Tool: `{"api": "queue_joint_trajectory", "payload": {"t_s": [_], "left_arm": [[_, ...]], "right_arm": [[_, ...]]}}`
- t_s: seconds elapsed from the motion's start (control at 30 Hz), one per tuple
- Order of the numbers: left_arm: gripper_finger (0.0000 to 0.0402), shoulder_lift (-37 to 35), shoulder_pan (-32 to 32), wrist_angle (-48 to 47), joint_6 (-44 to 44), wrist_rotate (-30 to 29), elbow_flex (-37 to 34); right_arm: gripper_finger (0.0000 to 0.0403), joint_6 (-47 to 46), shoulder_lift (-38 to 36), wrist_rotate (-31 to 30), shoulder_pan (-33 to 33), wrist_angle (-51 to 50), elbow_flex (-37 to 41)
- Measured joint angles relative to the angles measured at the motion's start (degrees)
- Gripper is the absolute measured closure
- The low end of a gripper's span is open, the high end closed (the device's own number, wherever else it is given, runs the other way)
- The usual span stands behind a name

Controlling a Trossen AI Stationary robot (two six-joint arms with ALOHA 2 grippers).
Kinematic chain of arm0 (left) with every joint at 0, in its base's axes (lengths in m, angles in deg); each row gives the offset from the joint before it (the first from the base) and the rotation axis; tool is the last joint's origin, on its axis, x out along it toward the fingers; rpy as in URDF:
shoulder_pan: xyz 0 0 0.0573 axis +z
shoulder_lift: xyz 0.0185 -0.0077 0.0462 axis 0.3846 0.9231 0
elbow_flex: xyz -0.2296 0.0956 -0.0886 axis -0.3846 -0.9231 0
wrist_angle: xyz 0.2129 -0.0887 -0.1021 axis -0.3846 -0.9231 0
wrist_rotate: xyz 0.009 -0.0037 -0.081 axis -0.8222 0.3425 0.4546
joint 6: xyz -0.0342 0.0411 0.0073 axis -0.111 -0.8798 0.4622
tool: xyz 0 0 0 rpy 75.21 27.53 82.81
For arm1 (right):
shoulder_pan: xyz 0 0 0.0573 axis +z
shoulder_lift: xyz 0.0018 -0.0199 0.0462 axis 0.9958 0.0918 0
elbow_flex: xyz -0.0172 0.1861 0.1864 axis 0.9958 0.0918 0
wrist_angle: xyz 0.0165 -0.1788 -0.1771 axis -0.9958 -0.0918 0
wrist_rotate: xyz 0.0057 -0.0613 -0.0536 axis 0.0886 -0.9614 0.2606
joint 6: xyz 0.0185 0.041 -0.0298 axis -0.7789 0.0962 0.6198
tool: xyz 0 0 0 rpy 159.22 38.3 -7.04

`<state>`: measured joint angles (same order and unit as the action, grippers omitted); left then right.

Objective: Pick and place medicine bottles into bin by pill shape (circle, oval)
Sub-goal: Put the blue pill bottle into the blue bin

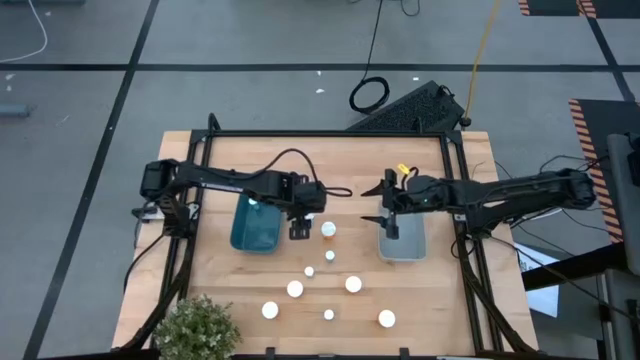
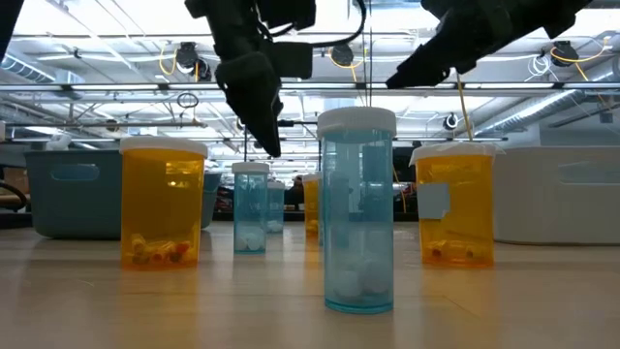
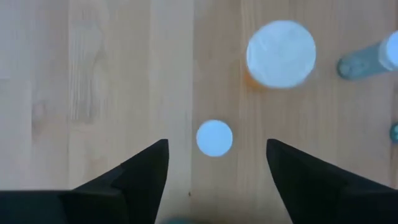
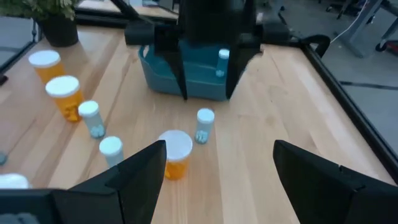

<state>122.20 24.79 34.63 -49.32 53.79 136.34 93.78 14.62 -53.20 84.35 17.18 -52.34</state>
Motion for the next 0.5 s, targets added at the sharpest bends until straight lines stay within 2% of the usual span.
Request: {"api": "queue_joint_trajectory", "payload": {"t_s": [0.23, 0.5], "left_arm": [[0.0107, 2.83, 0.37, 1.66, -1.02, -0.46, -0.02], [0.0130, 4.31, 1.20, 1.79, -1.10, -0.62, -0.01]], "right_arm": [[0.0115, -0.01, -0.81, 0.00, 0.00, -0.10, 0.00], [0.0115, 0.00, -0.78, 0.00, 0.02, -0.04, 0.00]]}}
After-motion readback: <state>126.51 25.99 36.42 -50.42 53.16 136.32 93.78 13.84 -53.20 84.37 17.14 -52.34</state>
